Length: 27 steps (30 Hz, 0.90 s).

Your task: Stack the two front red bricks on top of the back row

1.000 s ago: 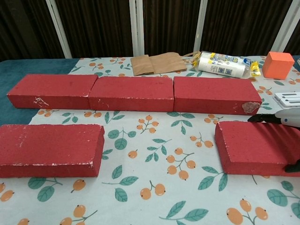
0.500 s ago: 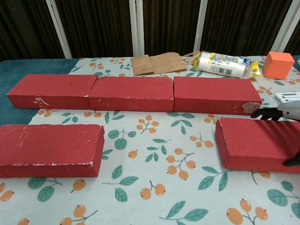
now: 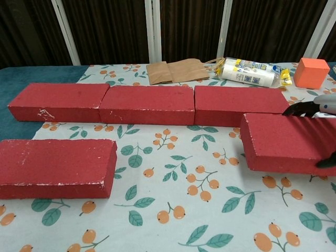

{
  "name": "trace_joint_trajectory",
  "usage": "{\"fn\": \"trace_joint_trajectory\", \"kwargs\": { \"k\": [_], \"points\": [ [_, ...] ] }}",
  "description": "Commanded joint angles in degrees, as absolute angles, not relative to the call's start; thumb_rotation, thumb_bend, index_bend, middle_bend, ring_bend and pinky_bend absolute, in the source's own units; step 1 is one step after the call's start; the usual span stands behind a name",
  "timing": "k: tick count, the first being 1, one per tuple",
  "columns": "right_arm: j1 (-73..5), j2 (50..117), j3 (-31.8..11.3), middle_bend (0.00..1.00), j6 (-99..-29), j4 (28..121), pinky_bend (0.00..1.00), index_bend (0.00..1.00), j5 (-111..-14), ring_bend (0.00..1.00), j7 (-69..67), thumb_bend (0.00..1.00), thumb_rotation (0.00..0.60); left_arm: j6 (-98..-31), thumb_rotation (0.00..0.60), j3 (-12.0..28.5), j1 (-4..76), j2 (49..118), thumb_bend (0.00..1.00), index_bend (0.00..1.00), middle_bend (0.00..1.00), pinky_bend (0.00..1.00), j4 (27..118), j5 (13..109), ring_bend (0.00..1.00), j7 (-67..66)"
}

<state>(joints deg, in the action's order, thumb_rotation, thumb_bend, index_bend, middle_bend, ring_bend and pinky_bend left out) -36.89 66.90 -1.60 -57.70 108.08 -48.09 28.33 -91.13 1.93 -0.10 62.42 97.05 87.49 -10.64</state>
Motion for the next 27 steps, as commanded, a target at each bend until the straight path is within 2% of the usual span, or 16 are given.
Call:
{"fn": "trace_joint_trajectory", "kwargs": {
  "k": [1, 5, 11, 21, 27],
  "points": [
    [-38.5, 64.6, -3.3, 0.31, -58.2, 110.0, 0.0, 0.23, -46.3, 0.27, 30.1, 0.2, 0.6, -91.3, 0.6, 2.0, -0.1, 62.5, 0.16, 0.21, 0.04, 0.06, 96.8, 87.6, 0.0, -10.6],
    [-43.2, 61.0, -6.5, 0.31, -55.1, 112.4, 0.0, 0.23, -38.9, 0.27, 32.5, 0.2, 0.6, -92.2, 0.6, 2.4, -0.1, 63.1, 0.16, 0.22, 0.05, 0.06, 96.2, 87.8, 0.0, -10.9],
    [-53.1, 60.4, -9.0, 0.31, -51.8, 112.3, 0.0, 0.23, -24.6, 0.27, 39.4, 0.2, 0.6, -93.3, 0.6, 3.1, -0.3, 63.9, 0.16, 0.22, 0.05, 0.06, 95.2, 87.5, 0.0, -11.3],
    [-71.4, 67.7, -11.8, 0.31, -51.3, 103.4, 0.0, 0.23, -1.4, 0.28, 49.3, 0.2, 0.6, -92.5, 0.6, 4.3, -0.1, 64.3, 0.16, 0.22, 0.05, 0.06, 94.6, 84.7, 0.0, -11.8],
    [-77.6, 71.1, -13.4, 0.31, -48.9, 97.1, 0.0, 0.23, 7.2, 0.28, 51.1, 0.2, 0.6, -91.8, 0.6, 4.9, 0.2, 64.5, 0.16, 0.22, 0.05, 0.06, 94.4, 83.2, 0.0, -12.3]
  ]
}}
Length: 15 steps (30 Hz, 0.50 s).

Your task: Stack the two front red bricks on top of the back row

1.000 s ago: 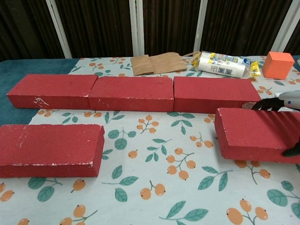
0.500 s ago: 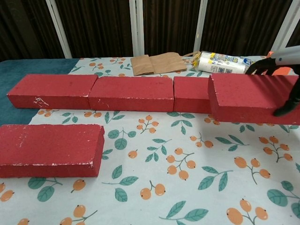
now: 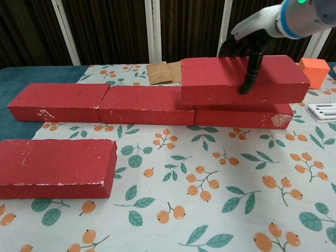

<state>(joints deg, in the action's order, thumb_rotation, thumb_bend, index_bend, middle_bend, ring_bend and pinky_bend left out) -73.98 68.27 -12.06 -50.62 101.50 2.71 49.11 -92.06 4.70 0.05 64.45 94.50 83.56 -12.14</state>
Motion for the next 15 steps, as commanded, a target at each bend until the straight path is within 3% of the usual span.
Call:
{"fn": "trace_joint_trajectory", "kwargs": {
  "k": [1, 15],
  "points": [
    [-78.4, 71.9, -13.6, 0.31, -48.5, 95.6, 0.0, 0.23, 8.1, 0.28, 51.3, 0.2, 0.6, -91.6, 0.6, 4.9, 0.2, 64.5, 0.16, 0.22, 0.05, 0.06, 94.4, 82.9, 0.0, -12.4],
    [-81.9, 79.5, -11.8, 0.31, -41.9, 81.8, 0.0, 0.23, 11.4, 0.28, 51.3, 0.2, 0.6, -90.7, 0.6, 5.7, 0.6, 64.9, 0.16, 0.22, 0.05, 0.06, 94.0, 80.4, 0.0, -13.5]
  ]
}}
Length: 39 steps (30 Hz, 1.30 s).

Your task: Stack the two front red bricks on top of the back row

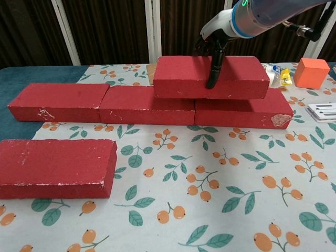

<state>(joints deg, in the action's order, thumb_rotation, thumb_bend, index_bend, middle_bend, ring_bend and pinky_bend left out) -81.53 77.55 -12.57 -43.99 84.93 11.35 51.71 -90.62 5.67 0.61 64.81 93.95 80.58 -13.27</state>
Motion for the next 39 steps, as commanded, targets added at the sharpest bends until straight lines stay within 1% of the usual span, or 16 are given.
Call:
{"fn": "trace_joint_trajectory", "kwargs": {
  "k": [1, 9, 18, 39],
  "points": [
    [-81.9, 79.8, -11.7, 0.31, -41.5, 81.1, 0.0, 0.23, 11.4, 0.28, 51.1, 0.2, 0.6, -90.7, 0.6, 5.7, 0.6, 64.9, 0.16, 0.22, 0.05, 0.06, 94.1, 80.3, 0.0, -13.7],
    [-82.4, 83.3, -10.1, 0.31, -37.7, 74.4, 0.0, 0.23, 10.3, 0.28, 50.3, 0.2, 0.6, -91.5, 0.6, 5.8, 0.4, 65.5, 0.16, 0.22, 0.05, 0.06, 94.4, 80.1, 0.0, -15.8],
    [-83.2, 86.5, -8.1, 0.31, -35.8, 69.5, 0.0, 0.23, 9.5, 0.28, 49.4, 0.2, 0.6, -91.2, 0.6, 6.0, 0.5, 65.7, 0.16, 0.22, 0.05, 0.06, 94.4, 79.2, 0.0, -16.7],
    [-84.9, 88.1, -6.2, 0.31, -34.9, 67.0, 0.0, 0.23, 10.1, 0.28, 47.4, 0.2, 0.6, -91.2, 0.6, 6.1, 0.7, 65.6, 0.16, 0.23, 0.05, 0.06, 94.1, 78.9, 0.0, -16.4]
  ]
}}
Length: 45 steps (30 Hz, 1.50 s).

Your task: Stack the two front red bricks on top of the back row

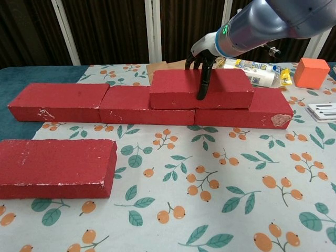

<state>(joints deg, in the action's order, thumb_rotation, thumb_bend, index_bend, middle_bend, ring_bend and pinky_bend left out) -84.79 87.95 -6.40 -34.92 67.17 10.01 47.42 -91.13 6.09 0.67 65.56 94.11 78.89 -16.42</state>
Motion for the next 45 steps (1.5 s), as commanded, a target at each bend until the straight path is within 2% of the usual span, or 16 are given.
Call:
{"fn": "trace_joint_trajectory", "kwargs": {
  "k": [1, 8, 11, 15, 19, 45],
  "points": [
    [-84.9, 88.2, -6.2, 0.31, -34.8, 67.0, 0.0, 0.23, 10.1, 0.28, 47.4, 0.2, 0.6, -91.2, 0.6, 6.1, 0.7, 65.6, 0.16, 0.23, 0.05, 0.06, 94.1, 78.9, 0.0, -16.4],
    [-85.1, 88.9, -5.7, 0.31, -34.7, 66.1, 0.0, 0.23, 10.3, 0.27, 47.1, 0.2, 0.6, -91.1, 0.6, 6.1, 0.7, 65.6, 0.16, 0.23, 0.05, 0.06, 94.1, 78.7, 0.0, -16.6],
    [-85.2, 88.9, -5.7, 0.3, -34.9, 66.1, 0.0, 0.23, 10.3, 0.23, 46.8, 0.2, 0.6, -91.1, 0.6, 6.1, 0.8, 65.7, 0.16, 0.23, 0.06, 0.06, 94.0, 78.8, 0.0, -16.7],
    [-85.0, 88.9, -6.2, 0.23, -35.6, 66.2, 0.0, 0.18, 9.5, 0.15, 45.9, 0.2, 0.6, -91.0, 0.6, 6.0, 0.8, 65.7, 0.16, 0.23, 0.05, 0.06, 94.1, 78.7, 0.0, -16.8],
    [-84.9, 88.9, -6.4, 0.19, -36.2, 66.4, 0.0, 0.14, 8.9, 0.12, 45.6, 0.2, 0.6, -91.1, 0.6, 6.0, 0.8, 65.7, 0.16, 0.23, 0.06, 0.06, 94.1, 78.8, 0.0, -16.9],
    [-85.5, 88.0, -6.1, 0.18, -37.2, 68.3, 0.0, 0.13, 10.6, 0.11, 46.7, 0.2, 0.6, -91.1, 0.6, 5.8, 0.9, 65.7, 0.16, 0.23, 0.06, 0.06, 94.1, 79.0, 0.0, -17.0]
  ]
}}
